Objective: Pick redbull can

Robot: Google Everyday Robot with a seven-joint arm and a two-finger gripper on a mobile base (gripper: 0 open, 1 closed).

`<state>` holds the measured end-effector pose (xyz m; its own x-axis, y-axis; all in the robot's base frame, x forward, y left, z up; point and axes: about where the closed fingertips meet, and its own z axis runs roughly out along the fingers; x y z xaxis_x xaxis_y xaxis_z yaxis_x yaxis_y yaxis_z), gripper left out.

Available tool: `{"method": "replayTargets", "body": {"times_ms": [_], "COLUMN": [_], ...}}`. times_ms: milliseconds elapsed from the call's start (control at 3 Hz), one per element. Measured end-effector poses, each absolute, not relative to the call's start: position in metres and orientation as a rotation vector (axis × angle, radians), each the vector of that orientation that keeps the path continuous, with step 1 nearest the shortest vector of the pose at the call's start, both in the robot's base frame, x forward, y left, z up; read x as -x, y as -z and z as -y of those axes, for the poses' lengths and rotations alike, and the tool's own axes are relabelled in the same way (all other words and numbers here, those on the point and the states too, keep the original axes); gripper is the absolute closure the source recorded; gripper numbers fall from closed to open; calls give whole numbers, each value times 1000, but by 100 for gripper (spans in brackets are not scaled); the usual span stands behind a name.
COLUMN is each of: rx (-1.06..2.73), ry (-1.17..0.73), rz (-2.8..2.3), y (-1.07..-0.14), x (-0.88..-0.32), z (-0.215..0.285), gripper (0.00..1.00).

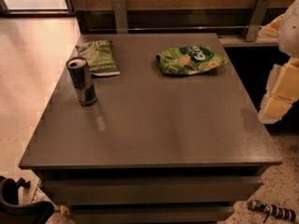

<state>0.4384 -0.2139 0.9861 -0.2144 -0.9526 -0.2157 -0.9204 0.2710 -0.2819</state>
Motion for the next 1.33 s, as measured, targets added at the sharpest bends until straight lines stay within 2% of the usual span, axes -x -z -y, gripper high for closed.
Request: {"method": "replayTargets", "body": {"times_ms": [667,1000,1333], "rx": [1657,1555,1463], "ry": [96,-33,-211], "rz": [-2164,-2057,-1882], "y": [-983,-974,-973], "x": [-448,-473,-504], "z": [205,175,117], "gripper": [0,0,0]}}
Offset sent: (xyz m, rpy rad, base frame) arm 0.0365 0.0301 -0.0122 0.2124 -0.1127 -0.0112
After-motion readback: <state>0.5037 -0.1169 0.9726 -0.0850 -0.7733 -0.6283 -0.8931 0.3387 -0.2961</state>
